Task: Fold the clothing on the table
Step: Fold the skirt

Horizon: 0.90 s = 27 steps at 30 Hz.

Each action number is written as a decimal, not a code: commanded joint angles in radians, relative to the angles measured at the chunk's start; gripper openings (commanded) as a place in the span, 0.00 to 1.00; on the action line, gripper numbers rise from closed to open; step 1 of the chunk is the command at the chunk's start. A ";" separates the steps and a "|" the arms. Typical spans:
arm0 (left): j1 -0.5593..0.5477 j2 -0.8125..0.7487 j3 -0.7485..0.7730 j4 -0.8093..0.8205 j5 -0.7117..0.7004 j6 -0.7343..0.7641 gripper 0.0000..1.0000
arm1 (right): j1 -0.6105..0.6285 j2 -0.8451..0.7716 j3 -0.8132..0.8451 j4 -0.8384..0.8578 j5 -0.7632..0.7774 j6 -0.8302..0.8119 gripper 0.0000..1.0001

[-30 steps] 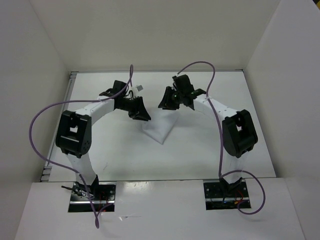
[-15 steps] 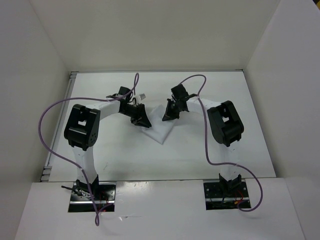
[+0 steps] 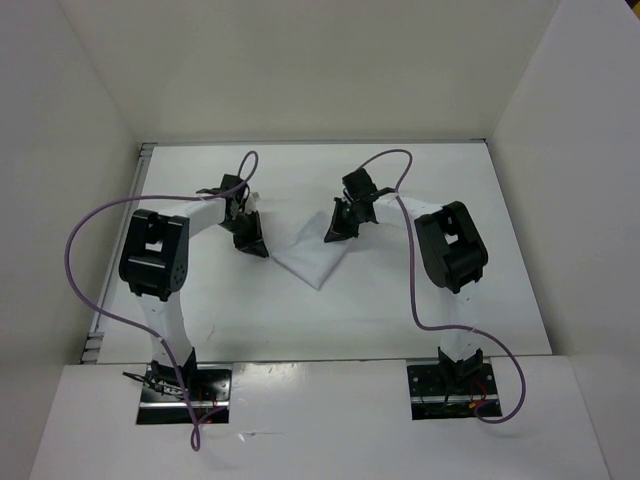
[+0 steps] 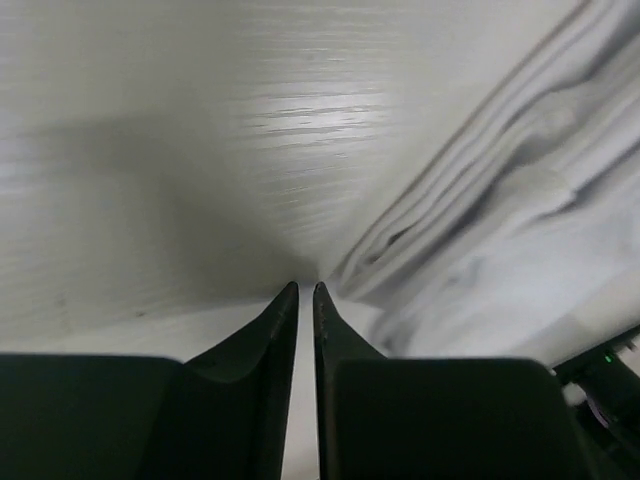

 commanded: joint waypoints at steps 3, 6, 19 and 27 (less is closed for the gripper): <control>0.036 -0.156 0.022 -0.036 -0.038 0.008 0.21 | -0.005 -0.110 -0.031 -0.028 0.024 -0.008 0.01; 0.036 -0.302 0.042 -0.004 0.051 0.018 0.40 | -0.005 -0.280 -0.080 -0.017 0.086 -0.017 0.21; -0.007 -0.796 -0.438 0.235 0.169 -0.149 0.57 | -0.015 -0.794 -0.393 -0.118 0.057 -0.016 0.71; 0.023 -1.055 -0.495 0.094 0.085 -0.112 0.58 | -0.033 -1.144 -0.610 -0.134 0.051 0.084 0.91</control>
